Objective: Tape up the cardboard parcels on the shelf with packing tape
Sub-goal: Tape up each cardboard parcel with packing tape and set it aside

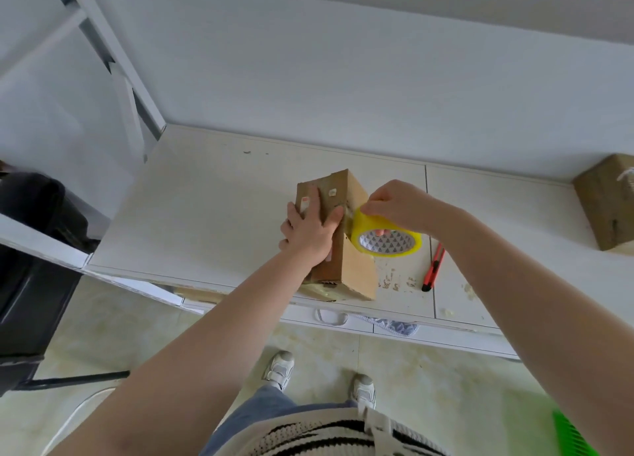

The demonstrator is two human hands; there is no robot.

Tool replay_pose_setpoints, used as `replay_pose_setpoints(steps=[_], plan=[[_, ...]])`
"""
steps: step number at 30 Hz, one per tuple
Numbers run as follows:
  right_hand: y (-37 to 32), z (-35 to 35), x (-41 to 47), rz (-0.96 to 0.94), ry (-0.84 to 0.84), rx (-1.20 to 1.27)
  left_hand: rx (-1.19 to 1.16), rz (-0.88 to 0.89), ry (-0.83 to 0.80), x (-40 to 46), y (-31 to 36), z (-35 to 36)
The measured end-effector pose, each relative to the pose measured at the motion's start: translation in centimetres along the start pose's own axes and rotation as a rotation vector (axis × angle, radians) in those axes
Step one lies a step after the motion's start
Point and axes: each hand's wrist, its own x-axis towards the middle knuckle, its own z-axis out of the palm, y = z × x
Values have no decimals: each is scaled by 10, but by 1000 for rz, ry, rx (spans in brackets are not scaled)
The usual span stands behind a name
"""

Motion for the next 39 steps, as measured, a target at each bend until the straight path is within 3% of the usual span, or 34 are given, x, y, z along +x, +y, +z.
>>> replay_pose_setpoints(steps=[4,8,13,20,28,32,39], plan=[[-11,0,0,-49,-56,-27,-18,-55,-30,-1,-4,1],[-7,-6,2,-66,-34,130,-153,-50,-69,4,-18,-10],[7,-1,2,27,141,-233,-393,33,-151,10,-46,-31],[-8,28,8,30,157,-137,-489,-81,-98,12,-63,-22],[5,14,5,-43,64,-88,-408,-143,-42,6,-65,-13],[33,12,3,29,103,-226,-335,-92,37,8,-66,-9],[71,41,19,115,48,-99,-243,-60,61,10,-67,-8]])
